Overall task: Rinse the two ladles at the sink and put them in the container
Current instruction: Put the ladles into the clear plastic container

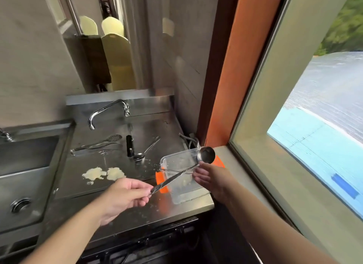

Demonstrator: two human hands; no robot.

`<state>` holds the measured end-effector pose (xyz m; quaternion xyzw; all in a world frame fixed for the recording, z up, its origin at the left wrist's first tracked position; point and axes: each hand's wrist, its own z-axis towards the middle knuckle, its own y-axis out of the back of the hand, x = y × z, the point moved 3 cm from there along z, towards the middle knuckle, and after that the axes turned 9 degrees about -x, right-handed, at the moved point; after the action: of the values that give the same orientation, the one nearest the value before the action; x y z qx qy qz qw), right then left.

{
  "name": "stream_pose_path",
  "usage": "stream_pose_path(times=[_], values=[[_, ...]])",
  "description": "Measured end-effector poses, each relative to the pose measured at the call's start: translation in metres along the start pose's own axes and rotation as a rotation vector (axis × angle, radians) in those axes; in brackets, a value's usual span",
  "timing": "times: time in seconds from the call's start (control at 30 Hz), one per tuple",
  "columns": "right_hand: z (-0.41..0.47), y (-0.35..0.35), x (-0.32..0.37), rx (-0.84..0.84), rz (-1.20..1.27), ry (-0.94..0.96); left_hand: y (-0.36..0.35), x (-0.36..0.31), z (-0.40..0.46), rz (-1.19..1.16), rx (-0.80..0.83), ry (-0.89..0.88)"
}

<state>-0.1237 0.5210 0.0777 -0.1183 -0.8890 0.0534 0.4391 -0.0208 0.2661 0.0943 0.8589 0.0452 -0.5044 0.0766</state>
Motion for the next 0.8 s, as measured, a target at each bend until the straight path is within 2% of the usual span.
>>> stream_pose_path(times=[0.1, 0.17, 0.3, 0.43, 0.5, 0.57, 0.7, 0.8], values=[[0.013, 0.007, 0.014, -0.065, -0.049, 0.086, 0.013, -0.003, 0.014, 0.089, 0.003, -0.033], [0.022, 0.008, 0.023, -0.114, -0.196, 0.174, 0.02, -0.005, 0.026, 0.134, 0.023, -0.03], [0.044, 0.002, 0.032, -0.283, -0.669, 0.331, 0.026, -0.01, 0.05, 0.185, 0.054, -0.025], [0.058, -0.015, 0.042, -0.279, -1.376, 0.478, 0.024, -0.012, 0.068, 0.222, 0.084, -0.02], [0.065, -0.021, 0.04, -0.241, -1.653, 0.455, 0.021, -0.01, 0.075, 0.238, 0.093, -0.011], [0.071, -0.026, 0.035, -0.199, -1.828, 0.373, 0.018, -0.006, 0.081, 0.246, 0.093, 0.005], [0.083, -0.036, 0.017, 0.024, -1.953, 0.164, 0.01, 0.008, 0.088, 0.232, 0.091, 0.043], [0.09, -0.039, 0.005, 0.114, -1.981, 0.129, 0.002, 0.014, 0.093, 0.234, 0.086, 0.05]])
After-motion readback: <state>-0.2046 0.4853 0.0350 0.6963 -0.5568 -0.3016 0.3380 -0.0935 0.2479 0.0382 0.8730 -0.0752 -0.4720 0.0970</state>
